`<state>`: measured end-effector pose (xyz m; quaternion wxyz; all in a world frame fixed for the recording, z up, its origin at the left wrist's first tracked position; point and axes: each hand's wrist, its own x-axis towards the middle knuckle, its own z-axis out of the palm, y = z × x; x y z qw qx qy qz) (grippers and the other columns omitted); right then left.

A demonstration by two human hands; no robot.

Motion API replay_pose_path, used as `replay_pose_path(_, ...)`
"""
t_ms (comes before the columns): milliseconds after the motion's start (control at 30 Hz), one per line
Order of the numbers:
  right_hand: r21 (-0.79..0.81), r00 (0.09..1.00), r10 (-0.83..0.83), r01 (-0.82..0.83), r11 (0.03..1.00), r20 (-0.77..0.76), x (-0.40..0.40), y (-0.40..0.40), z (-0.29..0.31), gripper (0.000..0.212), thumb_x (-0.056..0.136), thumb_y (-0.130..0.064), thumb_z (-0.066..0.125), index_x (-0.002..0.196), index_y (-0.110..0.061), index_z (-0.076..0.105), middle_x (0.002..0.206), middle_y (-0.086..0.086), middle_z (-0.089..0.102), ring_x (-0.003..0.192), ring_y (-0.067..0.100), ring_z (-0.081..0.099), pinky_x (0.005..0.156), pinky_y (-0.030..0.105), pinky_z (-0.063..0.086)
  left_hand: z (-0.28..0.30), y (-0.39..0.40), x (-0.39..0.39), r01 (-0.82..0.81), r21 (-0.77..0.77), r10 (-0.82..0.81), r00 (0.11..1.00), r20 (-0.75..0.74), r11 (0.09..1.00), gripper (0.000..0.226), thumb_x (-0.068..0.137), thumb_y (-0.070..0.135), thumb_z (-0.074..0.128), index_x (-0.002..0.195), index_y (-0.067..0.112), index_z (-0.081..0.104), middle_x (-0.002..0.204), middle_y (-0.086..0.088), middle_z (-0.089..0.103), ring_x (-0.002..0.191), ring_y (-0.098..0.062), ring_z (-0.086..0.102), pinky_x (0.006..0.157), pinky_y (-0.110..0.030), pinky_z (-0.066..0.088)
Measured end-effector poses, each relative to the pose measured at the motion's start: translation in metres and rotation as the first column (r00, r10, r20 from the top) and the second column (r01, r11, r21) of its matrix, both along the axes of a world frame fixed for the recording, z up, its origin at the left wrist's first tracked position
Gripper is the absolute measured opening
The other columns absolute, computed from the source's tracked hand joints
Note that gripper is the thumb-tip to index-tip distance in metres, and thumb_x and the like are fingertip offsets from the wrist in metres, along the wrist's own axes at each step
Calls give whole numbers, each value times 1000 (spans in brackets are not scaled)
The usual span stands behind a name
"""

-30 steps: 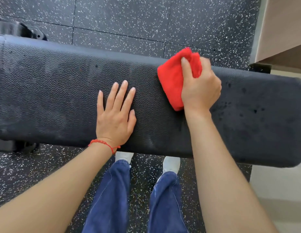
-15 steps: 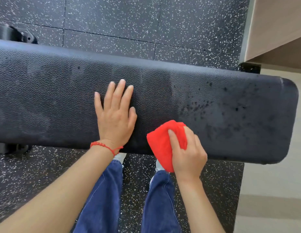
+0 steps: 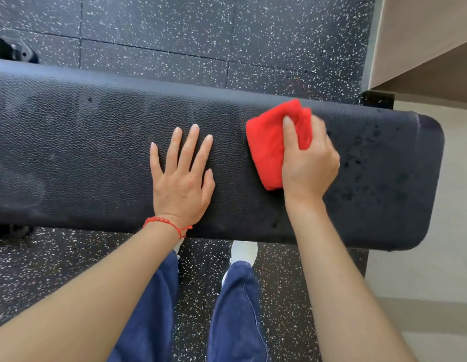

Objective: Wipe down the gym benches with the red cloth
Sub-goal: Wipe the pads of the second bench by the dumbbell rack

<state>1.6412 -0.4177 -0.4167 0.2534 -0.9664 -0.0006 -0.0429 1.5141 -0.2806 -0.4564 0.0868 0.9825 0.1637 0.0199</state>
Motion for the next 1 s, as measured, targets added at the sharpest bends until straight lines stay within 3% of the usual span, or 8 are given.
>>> replay_pose_path(200, -45, 993, 115, -115, 992, -11, -89, -59, -7, 51, 87, -52, 47, 97, -7, 68, 74, 12, 67, 59, 28, 65, 57, 28, 41, -2, 0, 1, -10, -3, 10, 999, 30, 1000, 50, 90, 26, 41, 140, 17, 41, 148, -9, 35, 138, -30, 24, 109, -58, 13)
replay_pose_path(300, -60, 991, 137, -137, 989, 4, -87, -65, -7, 53, 89, -55, 42, 93, -9, 69, 69, 8, 66, 53, 25, 62, 49, 26, 41, 3, -7, 7, -15, -9, 16, 993, 120, 1000, 46, 88, 19, 47, 134, 15, 49, 144, -10, 42, 134, -31, 31, 107, -59, 15)
replay_pose_path(400, -60, 991, 134, -132, 989, 27, -63, -60, -6, 43, 81, -50, 52, 90, -13, 70, 66, 7, 65, 51, 26, 62, 41, 24, 42, 9, -31, 23, 93, -19, -89, 983, 158, 995, 46, 88, 18, 49, 134, 15, 50, 143, -9, 42, 134, -29, 32, 108, -58, 14)
replay_pose_path(567, -11, 999, 16, -16, 1000, 31, 6, -54, -3, 46, 80, -54, 52, 99, -15, 68, 75, 12, 68, 68, 35, 64, 55, 34, 48, 0, -64, 49, 32, -41, -30, 999, 46, 999, 50, 89, 25, 45, 139, 20, 44, 148, -6, 37, 137, -28, 27, 108, -60, 12)
replay_pose_path(700, -35, 998, -35, 33, 999, -50, 59, -48, 1, 46, 85, -57, 50, 112, -22, 60, 94, 12, 68, 91, 37, 60, 69, 39, 42, -3, -66, 49, 35, -2, -35, 999, 22, 999, 50, 90, 29, 41, 140, 22, 42, 149, -5, 35, 138, -29, 26, 109, -59, 11)
replay_pose_path(900, -27, 998, 42, -43, 999, -47, 57, -60, 1, 44, 86, -54, 50, 115, -23, 59, 92, 13, 67, 89, 37, 60, 68, 39, 43, -3, -65, 49, 29, 7, -30, 999, 34, 1000, 50, 90, 29, 40, 140, 23, 41, 149, -5, 35, 138, -28, 27, 109, -58, 11)
replay_pose_path(1000, -28, 1000, -10, 9, 1000, -27, 67, -83, 0, 45, 86, -55, 50, 115, -22, 60, 94, 13, 69, 90, 37, 61, 71, 40, 44, -3, -64, 48, 30, 8, -31, 999, 43, 1000, 50, 91, 29, 39, 140, 23, 41, 149, -5, 35, 137, -28, 27, 109, -57, 11)
